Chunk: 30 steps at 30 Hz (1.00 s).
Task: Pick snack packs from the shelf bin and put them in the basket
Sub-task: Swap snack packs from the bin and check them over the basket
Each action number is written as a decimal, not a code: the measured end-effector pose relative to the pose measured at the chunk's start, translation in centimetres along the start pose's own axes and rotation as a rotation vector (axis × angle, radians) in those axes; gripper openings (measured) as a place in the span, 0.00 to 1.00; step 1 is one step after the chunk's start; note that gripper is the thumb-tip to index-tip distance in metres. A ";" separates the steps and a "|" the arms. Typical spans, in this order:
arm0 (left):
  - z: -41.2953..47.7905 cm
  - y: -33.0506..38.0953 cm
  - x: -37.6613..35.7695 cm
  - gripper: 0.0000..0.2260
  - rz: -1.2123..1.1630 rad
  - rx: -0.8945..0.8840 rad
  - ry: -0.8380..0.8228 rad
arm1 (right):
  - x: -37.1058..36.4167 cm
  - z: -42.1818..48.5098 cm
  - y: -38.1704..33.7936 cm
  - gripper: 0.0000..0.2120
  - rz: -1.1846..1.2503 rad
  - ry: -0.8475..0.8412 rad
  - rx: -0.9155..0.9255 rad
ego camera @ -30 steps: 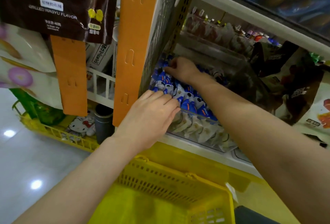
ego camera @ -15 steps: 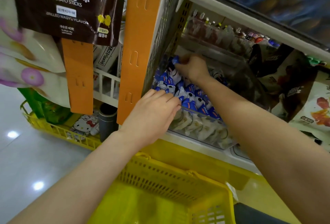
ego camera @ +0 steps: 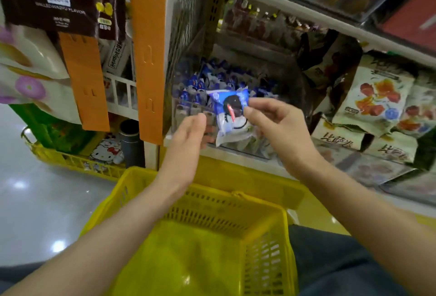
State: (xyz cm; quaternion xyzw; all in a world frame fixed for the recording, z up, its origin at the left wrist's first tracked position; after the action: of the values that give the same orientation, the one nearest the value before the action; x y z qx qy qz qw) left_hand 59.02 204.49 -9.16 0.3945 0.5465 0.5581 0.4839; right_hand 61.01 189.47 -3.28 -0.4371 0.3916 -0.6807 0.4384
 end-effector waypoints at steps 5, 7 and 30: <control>-3.2 -2.0 -0.5 0.04 -0.103 0.177 -0.036 | -0.6 -6.1 3.7 0.07 0.040 -0.200 -0.226; -4.3 -3.3 -0.1 0.06 -0.012 0.190 -0.083 | -1.2 -8.0 5.0 0.06 0.093 -0.256 -0.346; -5.1 -6.7 -0.3 0.08 -0.021 0.483 -0.025 | -1.9 -8.8 8.4 0.05 -0.209 -0.083 0.092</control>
State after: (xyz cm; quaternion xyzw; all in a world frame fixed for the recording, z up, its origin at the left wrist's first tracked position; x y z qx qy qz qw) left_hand 54.87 202.62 -16.24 0.4999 0.6621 0.4013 0.3883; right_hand 55.37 190.00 -14.22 -0.4827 0.2938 -0.7212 0.4006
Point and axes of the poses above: each hand's wrist, its own z-axis towards the middle knuckle, its own x-axis out of the back of the hand, y = z × x, the point moved 2 cm from there along z, towards the middle knuckle, and after that the axes turned 11 degrees about y, right-handed, at the moved point
